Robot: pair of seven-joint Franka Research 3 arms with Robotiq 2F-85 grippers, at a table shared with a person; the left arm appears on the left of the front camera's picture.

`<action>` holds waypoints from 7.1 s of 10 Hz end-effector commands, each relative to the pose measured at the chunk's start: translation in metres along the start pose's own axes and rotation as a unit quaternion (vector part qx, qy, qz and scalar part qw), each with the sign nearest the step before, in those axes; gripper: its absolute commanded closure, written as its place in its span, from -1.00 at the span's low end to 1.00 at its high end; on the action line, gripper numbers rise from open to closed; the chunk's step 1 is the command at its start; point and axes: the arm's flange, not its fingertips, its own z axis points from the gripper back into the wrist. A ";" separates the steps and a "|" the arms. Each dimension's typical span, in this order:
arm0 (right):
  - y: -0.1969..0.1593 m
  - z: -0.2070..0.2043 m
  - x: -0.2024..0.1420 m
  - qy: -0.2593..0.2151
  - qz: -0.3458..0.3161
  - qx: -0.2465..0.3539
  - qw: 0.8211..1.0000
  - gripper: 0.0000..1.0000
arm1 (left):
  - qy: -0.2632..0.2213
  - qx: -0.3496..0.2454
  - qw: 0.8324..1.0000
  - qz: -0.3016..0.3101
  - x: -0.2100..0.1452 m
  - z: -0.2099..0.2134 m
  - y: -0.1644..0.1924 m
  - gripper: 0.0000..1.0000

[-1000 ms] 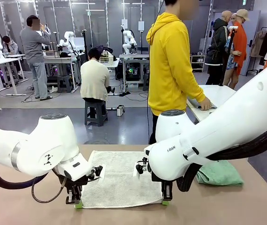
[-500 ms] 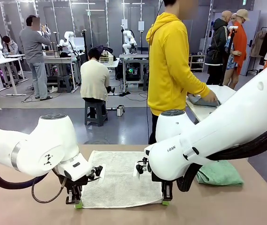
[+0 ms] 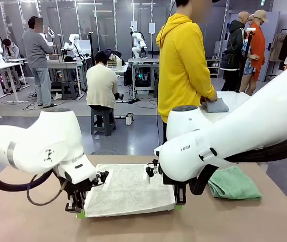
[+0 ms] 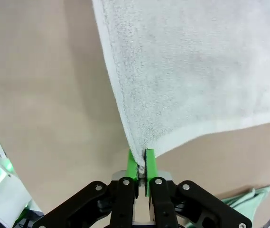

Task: Fold the towels and place them in the basket.
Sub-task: When a person lays out a Towel with hook on the table, fold it in half twice.

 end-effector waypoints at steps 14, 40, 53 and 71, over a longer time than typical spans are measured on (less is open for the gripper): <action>-0.108 0.052 0.050 -0.031 0.029 -0.047 0.998 0.83 | -0.018 0.063 0.998 0.005 0.015 0.055 0.130 0.96; -0.231 -0.006 0.046 -0.043 -0.073 -0.073 0.994 -1.00 | -0.019 0.107 0.984 0.144 -0.033 0.017 0.233 -1.00; -0.220 0.025 0.052 -0.025 -0.136 -0.062 0.988 -1.00 | -0.037 0.060 0.974 0.216 -0.046 0.051 0.218 -1.00; -0.181 0.015 0.027 -0.054 -0.493 0.003 0.868 -1.00 | -0.101 0.123 0.887 0.432 -0.113 0.103 -0.020 -1.00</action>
